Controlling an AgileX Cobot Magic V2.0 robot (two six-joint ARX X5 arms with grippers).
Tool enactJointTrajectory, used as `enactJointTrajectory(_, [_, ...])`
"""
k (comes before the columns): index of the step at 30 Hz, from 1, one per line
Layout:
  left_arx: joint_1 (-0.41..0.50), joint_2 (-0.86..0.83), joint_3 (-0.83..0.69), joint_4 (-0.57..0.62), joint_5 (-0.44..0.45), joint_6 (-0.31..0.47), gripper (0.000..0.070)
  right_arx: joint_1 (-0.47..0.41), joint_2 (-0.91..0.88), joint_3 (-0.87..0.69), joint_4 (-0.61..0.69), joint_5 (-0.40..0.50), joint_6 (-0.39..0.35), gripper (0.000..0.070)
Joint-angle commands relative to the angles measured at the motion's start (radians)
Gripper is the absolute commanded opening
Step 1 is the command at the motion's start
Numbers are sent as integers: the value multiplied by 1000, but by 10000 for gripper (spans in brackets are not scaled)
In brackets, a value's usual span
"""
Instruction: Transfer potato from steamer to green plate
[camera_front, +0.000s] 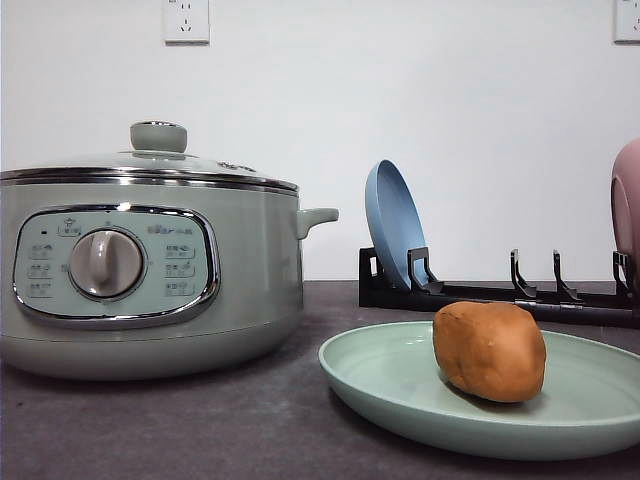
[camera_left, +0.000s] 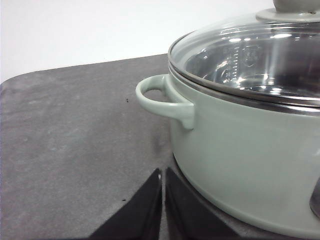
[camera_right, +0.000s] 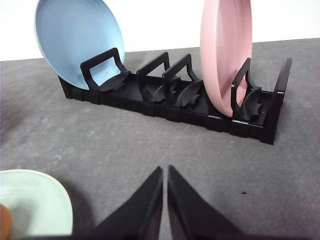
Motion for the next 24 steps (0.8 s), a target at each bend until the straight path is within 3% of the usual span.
enactJointTrajectory(1, [2, -2, -21, -6, -1, -6, 3, -1, -3, -5, 7, 0, -7, 3])
enactJointTrajectory(24, [2, -2, -21, -6, -1, -6, 3, -1, -3, -5, 7, 0, -7, 3])
